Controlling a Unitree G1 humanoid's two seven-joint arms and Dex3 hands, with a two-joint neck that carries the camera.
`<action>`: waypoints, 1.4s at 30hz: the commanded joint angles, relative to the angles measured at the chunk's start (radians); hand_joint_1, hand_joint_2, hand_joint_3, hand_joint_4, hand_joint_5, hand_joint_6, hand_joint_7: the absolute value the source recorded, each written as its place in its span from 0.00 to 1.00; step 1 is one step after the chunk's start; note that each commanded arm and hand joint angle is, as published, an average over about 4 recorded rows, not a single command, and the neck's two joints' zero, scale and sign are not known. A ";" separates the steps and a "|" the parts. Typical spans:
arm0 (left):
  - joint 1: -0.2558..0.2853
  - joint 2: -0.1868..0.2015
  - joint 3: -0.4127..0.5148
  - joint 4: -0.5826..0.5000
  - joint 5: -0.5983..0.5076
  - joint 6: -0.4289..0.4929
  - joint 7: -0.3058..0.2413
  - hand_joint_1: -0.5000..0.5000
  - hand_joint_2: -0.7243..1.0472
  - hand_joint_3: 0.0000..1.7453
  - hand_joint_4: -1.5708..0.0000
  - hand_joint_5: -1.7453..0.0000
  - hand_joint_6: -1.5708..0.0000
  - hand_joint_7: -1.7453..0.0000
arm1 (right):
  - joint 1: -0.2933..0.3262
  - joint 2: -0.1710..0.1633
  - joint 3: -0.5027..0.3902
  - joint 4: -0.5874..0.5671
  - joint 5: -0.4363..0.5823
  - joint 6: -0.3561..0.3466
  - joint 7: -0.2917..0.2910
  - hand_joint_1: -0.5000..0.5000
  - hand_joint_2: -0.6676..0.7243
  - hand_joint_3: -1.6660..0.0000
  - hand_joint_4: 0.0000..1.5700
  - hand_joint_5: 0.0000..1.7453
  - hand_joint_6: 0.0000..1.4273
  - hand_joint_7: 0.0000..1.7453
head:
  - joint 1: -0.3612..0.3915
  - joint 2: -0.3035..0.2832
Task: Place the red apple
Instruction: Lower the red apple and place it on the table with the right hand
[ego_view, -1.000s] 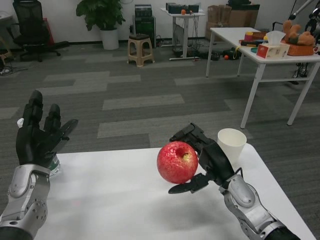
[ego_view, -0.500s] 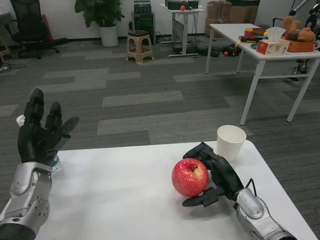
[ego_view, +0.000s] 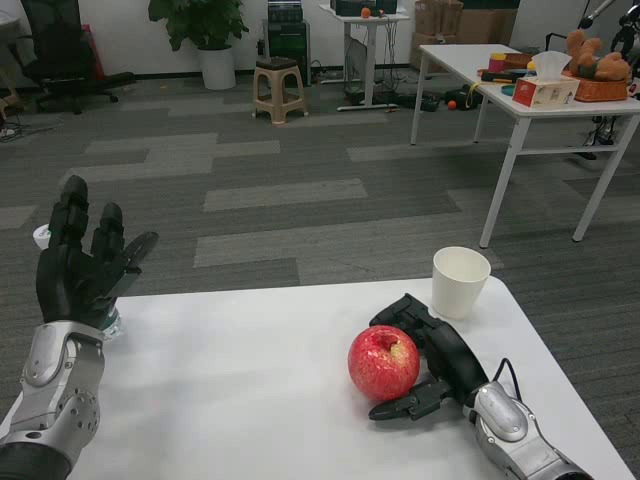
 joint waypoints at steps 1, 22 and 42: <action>-0.008 0.004 -0.003 0.017 -0.002 -0.008 -0.002 0.02 0.75 0.00 1.00 0.94 1.00 1.00 | 0.008 -0.003 0.018 0.026 0.001 0.020 0.010 0.58 0.18 0.71 0.00 0.72 0.31 0.95 | 0.000 -0.002; -0.017 0.004 -0.008 0.029 -0.002 -0.008 -0.002 0.02 0.75 0.00 1.00 0.94 1.00 1.00 | 0.010 -0.009 0.031 0.010 0.001 0.016 0.011 0.18 0.18 0.76 0.00 0.00 0.00 0.19 | -0.001 -0.011; -0.018 0.004 -0.010 0.034 -0.002 -0.008 -0.003 0.02 0.75 0.00 1.00 0.94 1.00 1.00 | 0.037 -0.020 0.013 -0.062 -0.005 0.007 0.040 0.04 0.49 0.87 0.00 0.00 0.00 0.12 | -0.005 -0.013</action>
